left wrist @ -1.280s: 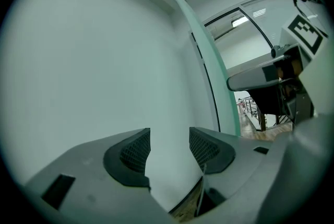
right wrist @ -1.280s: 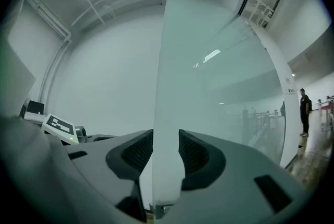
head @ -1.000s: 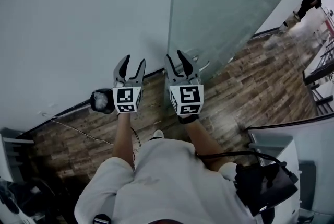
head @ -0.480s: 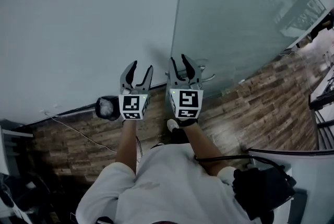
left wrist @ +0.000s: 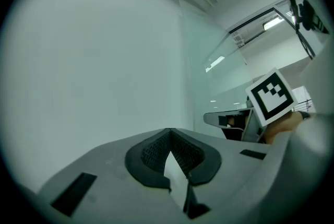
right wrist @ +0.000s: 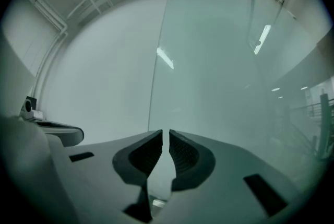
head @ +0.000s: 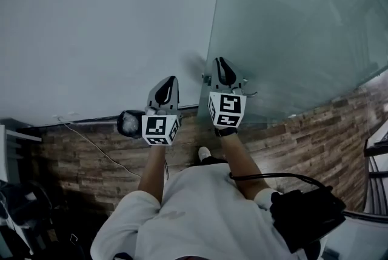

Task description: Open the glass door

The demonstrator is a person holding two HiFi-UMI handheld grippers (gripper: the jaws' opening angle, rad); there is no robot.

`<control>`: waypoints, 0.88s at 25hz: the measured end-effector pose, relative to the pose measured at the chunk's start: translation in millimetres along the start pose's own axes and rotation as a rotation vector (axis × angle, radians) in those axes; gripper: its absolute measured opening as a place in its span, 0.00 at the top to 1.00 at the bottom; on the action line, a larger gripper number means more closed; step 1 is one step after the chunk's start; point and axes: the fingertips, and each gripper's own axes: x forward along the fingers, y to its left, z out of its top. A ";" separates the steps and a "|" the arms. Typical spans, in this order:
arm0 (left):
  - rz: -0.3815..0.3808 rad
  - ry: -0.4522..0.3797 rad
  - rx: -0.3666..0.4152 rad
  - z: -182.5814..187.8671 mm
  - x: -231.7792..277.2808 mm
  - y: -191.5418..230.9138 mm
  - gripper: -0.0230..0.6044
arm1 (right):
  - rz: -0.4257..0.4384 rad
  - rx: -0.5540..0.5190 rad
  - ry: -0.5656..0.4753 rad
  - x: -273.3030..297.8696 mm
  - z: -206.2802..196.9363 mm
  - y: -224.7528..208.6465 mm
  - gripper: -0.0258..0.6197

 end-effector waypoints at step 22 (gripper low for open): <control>-0.389 -0.023 -0.026 48.4 9.4 -82.1 0.96 | -0.178 0.036 -0.017 -59.1 24.1 -43.4 0.95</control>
